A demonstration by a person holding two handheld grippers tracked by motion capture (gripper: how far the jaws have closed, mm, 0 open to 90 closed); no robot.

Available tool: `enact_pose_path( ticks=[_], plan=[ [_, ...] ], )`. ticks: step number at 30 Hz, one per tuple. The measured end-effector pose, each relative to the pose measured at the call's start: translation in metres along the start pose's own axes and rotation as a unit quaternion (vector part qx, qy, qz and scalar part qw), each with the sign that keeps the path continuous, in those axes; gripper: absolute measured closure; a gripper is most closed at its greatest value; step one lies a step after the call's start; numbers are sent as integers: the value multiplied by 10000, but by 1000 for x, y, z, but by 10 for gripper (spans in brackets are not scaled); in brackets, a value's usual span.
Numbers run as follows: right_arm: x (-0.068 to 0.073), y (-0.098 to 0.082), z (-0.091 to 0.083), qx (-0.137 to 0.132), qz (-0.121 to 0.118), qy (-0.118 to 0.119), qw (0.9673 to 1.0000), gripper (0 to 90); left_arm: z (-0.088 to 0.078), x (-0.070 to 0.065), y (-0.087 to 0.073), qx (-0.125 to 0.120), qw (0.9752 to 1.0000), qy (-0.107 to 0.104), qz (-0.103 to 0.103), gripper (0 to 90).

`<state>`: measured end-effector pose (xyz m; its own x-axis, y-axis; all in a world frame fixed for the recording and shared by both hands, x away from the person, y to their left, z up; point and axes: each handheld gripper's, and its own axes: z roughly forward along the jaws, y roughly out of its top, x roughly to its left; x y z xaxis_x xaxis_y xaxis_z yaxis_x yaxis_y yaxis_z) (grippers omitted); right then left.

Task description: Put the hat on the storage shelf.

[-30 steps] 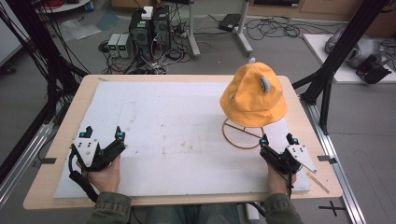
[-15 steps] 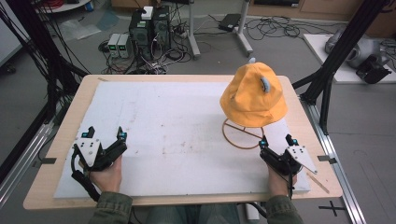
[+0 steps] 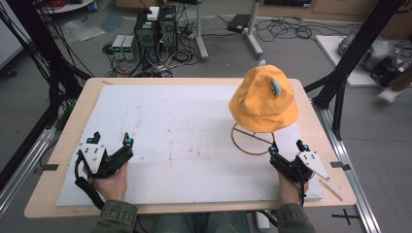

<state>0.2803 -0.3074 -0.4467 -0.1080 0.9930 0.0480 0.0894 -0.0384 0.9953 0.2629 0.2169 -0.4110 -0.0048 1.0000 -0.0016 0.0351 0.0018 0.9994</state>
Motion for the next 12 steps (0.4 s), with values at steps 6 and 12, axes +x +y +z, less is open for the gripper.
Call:
enact_pose_path(
  ticks=[6,12],
  plan=[
    [-1,0,0,14,31,-4,10000,109,3,0,-3,208,9996,-181,102,132],
    [-3,-1,-2,33,57,-7,10000,109,0,2,-5,351,9978,-505,248,132]
  ],
)
